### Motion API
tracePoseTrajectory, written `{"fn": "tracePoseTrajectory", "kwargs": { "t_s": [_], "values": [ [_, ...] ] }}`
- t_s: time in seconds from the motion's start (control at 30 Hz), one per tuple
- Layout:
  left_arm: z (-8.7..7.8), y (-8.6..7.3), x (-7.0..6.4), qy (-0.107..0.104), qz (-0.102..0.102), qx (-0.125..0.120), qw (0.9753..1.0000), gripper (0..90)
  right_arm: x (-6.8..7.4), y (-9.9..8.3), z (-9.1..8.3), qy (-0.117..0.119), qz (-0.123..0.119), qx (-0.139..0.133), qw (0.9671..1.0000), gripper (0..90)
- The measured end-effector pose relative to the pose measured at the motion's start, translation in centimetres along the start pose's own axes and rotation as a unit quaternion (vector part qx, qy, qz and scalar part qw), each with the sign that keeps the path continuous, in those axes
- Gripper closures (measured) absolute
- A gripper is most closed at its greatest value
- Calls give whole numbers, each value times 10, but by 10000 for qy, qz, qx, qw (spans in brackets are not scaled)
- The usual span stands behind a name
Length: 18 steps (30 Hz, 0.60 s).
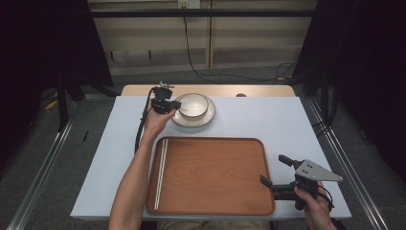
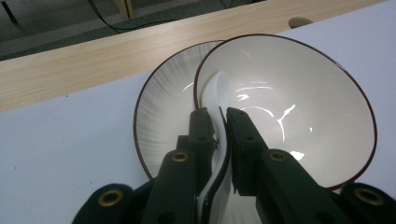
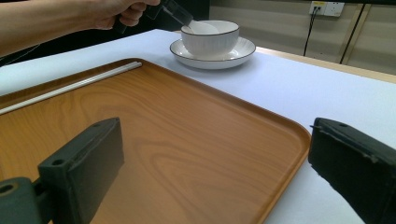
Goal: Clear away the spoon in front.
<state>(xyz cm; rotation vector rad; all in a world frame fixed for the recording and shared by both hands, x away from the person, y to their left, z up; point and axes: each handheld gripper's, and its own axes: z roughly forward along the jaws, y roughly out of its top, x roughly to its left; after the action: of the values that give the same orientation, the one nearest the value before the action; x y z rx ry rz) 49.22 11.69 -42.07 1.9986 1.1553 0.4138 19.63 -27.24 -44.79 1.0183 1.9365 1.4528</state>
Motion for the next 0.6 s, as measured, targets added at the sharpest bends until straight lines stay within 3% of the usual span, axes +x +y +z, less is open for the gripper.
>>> {"fn": "tracePoseTrajectory", "kwargs": {
  "t_s": [0.07, 0.1, 0.23, 0.27, 0.37, 0.4, 0.47, 0.53, 0.6],
  "values": [
    [-1, 1, -1, -84, -110, -158, 9998, 843, 1, 0, 0, 3, -3, 9, 10000, 33],
    [-4, 2, -1, -59, 75, 7, 10000, 845, 1, 0, 0, -1, 4, -5, 10000, 34],
    [-2, -1, -7, 7, -38, -167, 9999, 845, 1, 1, -2, -8, 16, -72, 10000, 33],
    [-2, -1, -5, -35, -5, -139, 9999, 845, 1, 1, -2, 25, -7, -99, 9999, 33],
    [-1, -3, -4, -61, -162, -224, 9996, 845, 2, 1, -2, 9, -43, -98, 9999, 34],
    [-3, -3, -2, -102, -53, -160, 9998, 846, 2, 1, -2, 7, -42, -100, 9999, 34],
    [-3, -3, -4, -120, -196, -279, 9993, 845, 2, 1, -2, -16, -6, -97, 10000, 34],
    [-5, -3, -1, -182, -122, -256, 9994, 846, 2, 1, -1, -19, -10, -86, 10000, 34],
    [-6, -2, -2, -160, -197, -333, 9991, 846, 2, 1, -1, 4, -19, -87, 10000, 34]
  ]
}}
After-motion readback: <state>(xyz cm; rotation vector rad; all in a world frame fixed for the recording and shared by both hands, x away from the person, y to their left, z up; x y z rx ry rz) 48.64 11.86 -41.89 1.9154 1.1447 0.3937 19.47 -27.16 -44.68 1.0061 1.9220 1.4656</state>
